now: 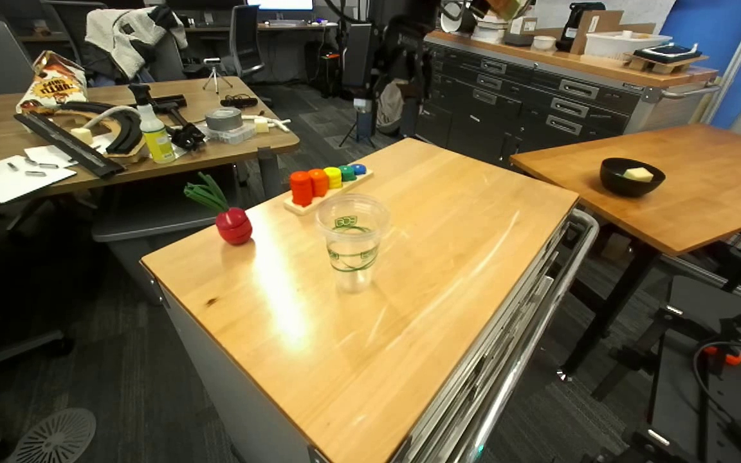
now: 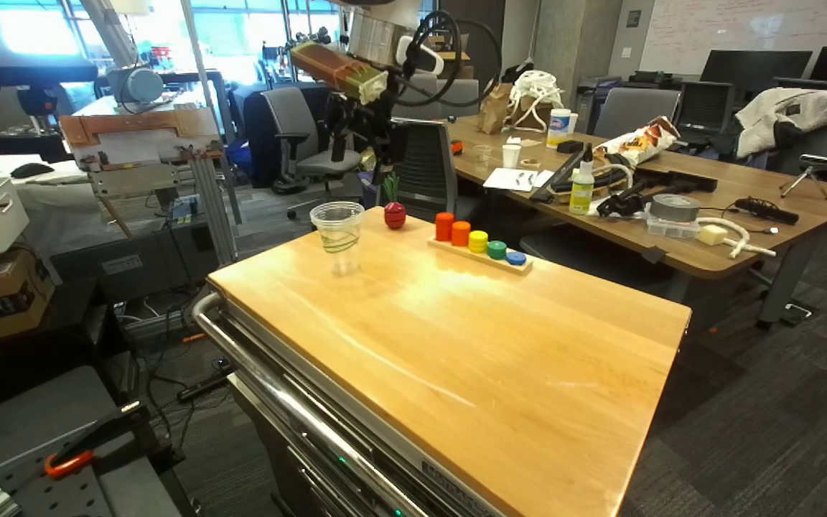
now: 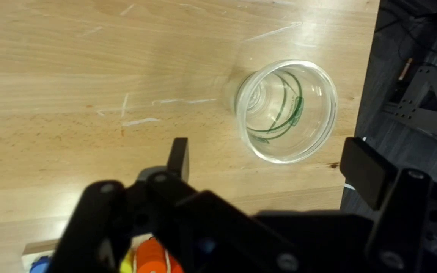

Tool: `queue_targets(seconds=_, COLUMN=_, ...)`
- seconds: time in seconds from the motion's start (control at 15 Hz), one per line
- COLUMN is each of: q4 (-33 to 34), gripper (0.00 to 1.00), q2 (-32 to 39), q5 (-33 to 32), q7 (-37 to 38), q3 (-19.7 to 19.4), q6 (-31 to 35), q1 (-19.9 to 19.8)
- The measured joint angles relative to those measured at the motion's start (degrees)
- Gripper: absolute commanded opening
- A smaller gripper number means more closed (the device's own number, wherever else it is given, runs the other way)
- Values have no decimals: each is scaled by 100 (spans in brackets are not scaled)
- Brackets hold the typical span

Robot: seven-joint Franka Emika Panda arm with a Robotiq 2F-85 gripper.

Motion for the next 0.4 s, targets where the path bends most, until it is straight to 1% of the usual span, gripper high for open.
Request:
queue_targets(seconds=0.27, q4=221, gripper=100, q2=-286, q5=-673, q7=237, q3=-142, q6=-317, q1=-3)
queue_targets(seconds=0.4, q4=283, gripper=100, q2=-475, q5=-822, q7=255, q3=-203, q6=-474, q1=-21)
